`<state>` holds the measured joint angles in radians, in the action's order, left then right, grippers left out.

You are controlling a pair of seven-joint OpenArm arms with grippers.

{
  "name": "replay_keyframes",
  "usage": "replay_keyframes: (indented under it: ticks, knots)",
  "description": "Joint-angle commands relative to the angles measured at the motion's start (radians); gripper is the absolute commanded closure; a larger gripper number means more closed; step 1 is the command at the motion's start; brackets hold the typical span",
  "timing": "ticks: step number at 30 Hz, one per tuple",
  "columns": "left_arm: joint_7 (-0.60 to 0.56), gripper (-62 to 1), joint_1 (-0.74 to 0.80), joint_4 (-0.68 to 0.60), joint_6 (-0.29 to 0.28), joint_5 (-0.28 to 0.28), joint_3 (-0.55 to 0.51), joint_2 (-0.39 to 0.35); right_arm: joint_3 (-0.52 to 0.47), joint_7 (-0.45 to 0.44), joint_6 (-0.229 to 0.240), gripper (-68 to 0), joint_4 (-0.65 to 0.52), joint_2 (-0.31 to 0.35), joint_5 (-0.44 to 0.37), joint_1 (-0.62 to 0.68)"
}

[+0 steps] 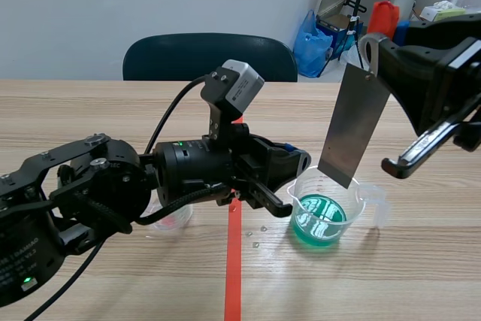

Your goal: Do the redox reaction experiment

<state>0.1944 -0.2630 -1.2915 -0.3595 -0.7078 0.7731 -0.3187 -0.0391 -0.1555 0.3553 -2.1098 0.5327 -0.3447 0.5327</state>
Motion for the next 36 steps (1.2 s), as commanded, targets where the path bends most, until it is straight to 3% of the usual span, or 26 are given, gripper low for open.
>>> replay_keyframes:
  ticks: [1, 12, 14, 20, 24, 27, 32, 36]
  knots:
    - [-0.01, -1.9, -0.006, -0.028, -0.002, -0.007, 0.002, 0.008, -0.008, -0.018, -0.006, -1.3, -0.016, 0.012, -0.007, -0.009]
    - [-0.012, -1.9, -0.006, -0.028, -0.001, -0.005, 0.002, 0.008, -0.008, -0.018, -0.006, -1.3, -0.016, 0.012, -0.007, -0.009]
    - [-0.017, -1.9, -0.006, -0.028, 0.0, 0.018, -0.002, 0.0, -0.008, -0.018, -0.006, -1.3, -0.016, 0.012, -0.007, -0.009]
    - [-0.018, -1.9, 0.008, -0.032, 0.0, 0.031, -0.067, -0.086, -0.008, -0.018, -0.006, -1.3, -0.016, 0.012, -0.007, -0.01]
    - [-0.024, -1.9, 0.079, -0.08, -0.005, 0.03, -0.193, -0.188, -0.008, -0.019, -0.006, -1.3, -0.016, 0.012, -0.007, -0.01]
    - [-0.065, -1.9, 0.176, -0.146, -0.043, 0.03, -0.309, -0.279, -0.008, -0.019, -0.006, -1.3, -0.016, 0.012, -0.007, -0.01]
    - [-0.167, -1.9, 0.422, -0.24, -0.099, 0.031, -0.515, -0.413, -0.008, -0.019, -0.006, -1.3, -0.016, 0.012, -0.007, -0.01]
    - [-0.281, -1.9, 0.663, -0.261, -0.143, 0.034, -0.682, -0.47, -0.008, -0.019, -0.006, -1.3, -0.016, 0.012, -0.007, -0.01]
